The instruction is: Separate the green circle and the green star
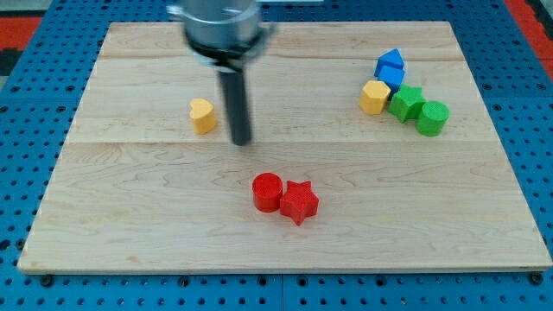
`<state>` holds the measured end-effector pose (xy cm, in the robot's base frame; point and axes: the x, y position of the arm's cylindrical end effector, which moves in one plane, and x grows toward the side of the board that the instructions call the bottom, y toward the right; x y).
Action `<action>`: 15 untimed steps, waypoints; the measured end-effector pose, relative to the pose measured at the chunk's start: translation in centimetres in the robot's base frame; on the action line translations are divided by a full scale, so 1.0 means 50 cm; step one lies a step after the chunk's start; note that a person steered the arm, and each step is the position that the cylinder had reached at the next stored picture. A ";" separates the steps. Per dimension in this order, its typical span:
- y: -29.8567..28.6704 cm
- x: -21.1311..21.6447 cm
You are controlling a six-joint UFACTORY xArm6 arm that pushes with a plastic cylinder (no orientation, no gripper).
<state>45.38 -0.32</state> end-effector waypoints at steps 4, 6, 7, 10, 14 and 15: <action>0.574 -0.133; 0.386 -0.168; 0.339 -0.240; 0.318 -0.190; 0.431 -0.036; 0.416 -0.092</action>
<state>40.79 20.47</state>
